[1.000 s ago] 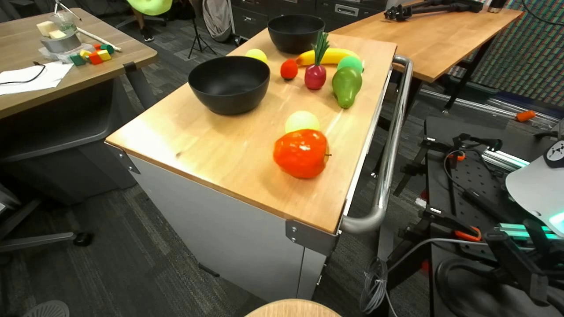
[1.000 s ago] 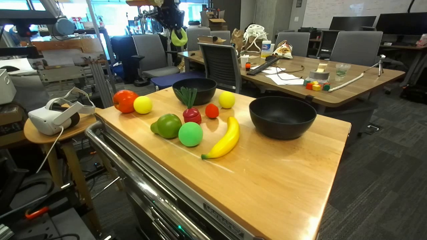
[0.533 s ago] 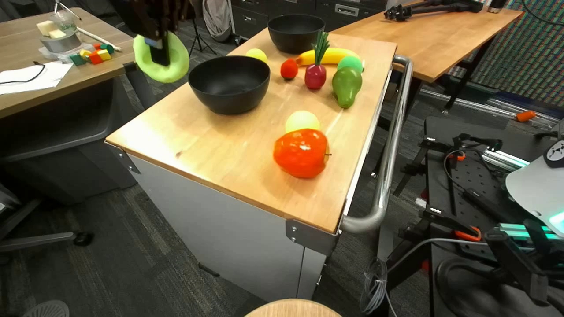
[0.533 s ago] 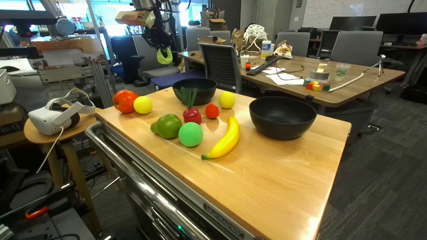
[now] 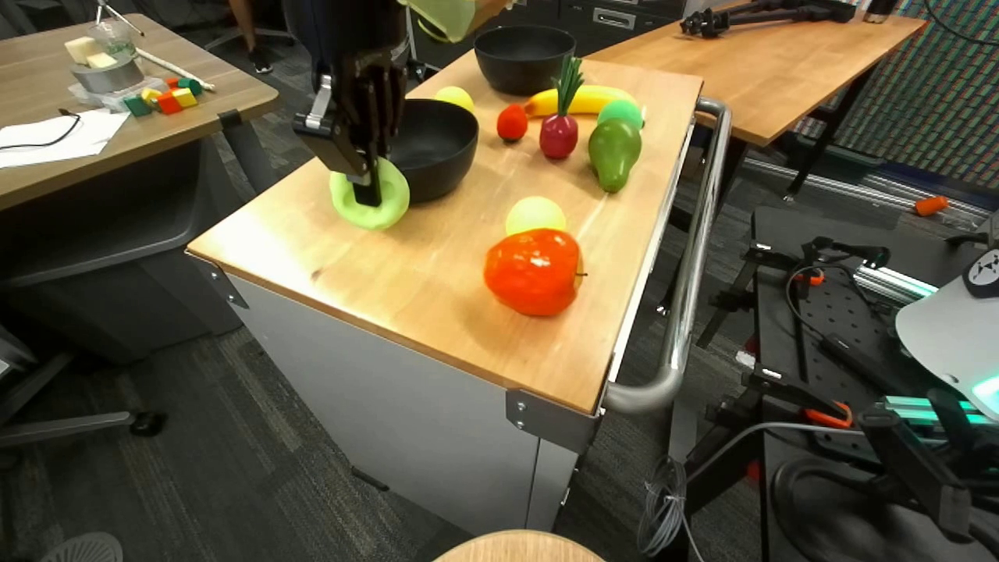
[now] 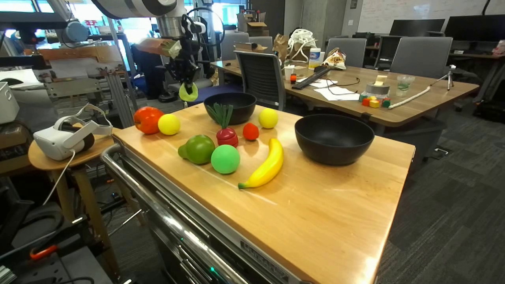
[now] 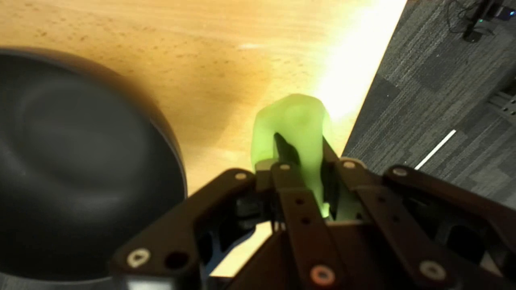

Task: Take one fruit from the left bowl and put it on the table then remove all the fruits from the right and left bowl and put them on the table respectively

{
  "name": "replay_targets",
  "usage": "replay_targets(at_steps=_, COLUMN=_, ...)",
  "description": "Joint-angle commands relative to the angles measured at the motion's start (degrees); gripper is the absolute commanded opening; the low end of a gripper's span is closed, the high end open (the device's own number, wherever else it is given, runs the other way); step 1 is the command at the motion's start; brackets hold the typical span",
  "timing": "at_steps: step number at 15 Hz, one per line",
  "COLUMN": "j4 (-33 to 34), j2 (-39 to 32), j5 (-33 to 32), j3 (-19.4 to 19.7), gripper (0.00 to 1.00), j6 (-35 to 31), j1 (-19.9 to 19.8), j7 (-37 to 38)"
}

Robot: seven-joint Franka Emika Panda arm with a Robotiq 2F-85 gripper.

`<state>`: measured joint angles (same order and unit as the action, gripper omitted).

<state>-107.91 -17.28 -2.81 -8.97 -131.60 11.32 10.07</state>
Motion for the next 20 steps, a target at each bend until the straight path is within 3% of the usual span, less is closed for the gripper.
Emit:
replay_targets(at_steps=1, j4=-1.11, j2=-0.01, j5=2.39, j3=0.22, gripper=0.11, j6=1.68, j1=-0.19, j7=-0.16)
replay_targets(at_steps=6, j4=-2.58, j2=-0.57, j5=2.94, j3=0.58, gripper=0.12, j6=3.12, j1=-0.21, j7=0.22)
replay_targets(at_steps=7, j4=-2.8, j2=-0.57, j5=3.03, j3=0.62, gripper=0.38, j6=3.21, j1=-0.23, j7=0.34)
replay_targets(at_steps=9, j4=-2.99, j2=-0.46, j5=3.28, j3=0.64, gripper=0.44, j6=3.65, j1=-0.27, j7=0.57)
replay_targets(at_steps=13, j4=-0.73, j2=1.27, j5=4.51, j3=-0.05, gripper=0.76, j6=8.3, j1=-0.16, j7=-0.27)
replay_targets(at_steps=16, j4=1.79, j2=5.62, j5=1.42, j3=0.1, gripper=0.99, j6=10.5, j1=0.68, j7=-0.44)
replay_targets(at_steps=20, j4=6.73, j2=11.89, j5=-1.91, j3=0.53, gripper=1.0, j6=15.08, j1=0.46, j7=1.37)
